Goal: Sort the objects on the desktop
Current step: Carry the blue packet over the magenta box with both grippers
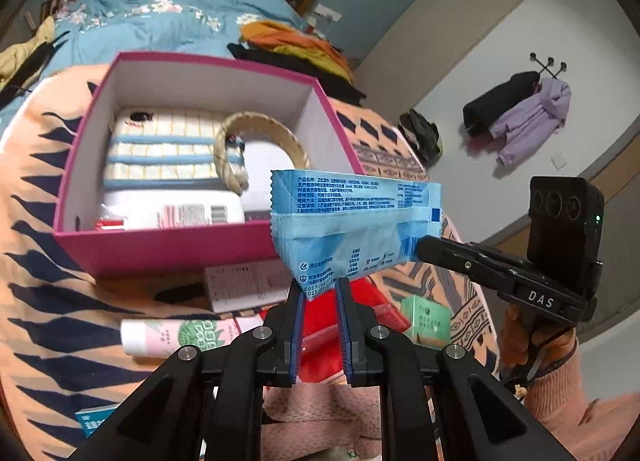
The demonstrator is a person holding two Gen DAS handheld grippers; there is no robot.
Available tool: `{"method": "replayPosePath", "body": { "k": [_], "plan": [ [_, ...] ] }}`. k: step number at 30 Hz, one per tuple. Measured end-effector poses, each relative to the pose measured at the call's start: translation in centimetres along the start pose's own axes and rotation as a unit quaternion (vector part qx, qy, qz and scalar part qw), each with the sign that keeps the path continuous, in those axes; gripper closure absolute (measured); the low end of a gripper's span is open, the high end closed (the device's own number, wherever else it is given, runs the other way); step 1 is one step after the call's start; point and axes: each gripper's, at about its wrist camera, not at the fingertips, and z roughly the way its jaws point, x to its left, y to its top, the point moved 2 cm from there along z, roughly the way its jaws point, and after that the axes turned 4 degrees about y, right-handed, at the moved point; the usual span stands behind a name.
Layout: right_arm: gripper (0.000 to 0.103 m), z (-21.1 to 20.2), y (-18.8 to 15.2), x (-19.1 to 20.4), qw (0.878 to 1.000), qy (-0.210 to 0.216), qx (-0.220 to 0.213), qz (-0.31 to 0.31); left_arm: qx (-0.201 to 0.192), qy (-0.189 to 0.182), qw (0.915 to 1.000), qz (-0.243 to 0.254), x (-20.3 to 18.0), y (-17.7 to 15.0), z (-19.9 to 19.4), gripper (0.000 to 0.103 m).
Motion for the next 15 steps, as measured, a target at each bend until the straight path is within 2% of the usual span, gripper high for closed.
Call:
{"method": "replayPosePath", "body": {
  "k": [15],
  "plan": [
    [0.098,1.5,3.3,1.8,0.999,0.016,-0.003,-0.029,-0.038,0.021,0.9991,-0.001,1.5,2.3,-2.8,0.088]
  ]
}}
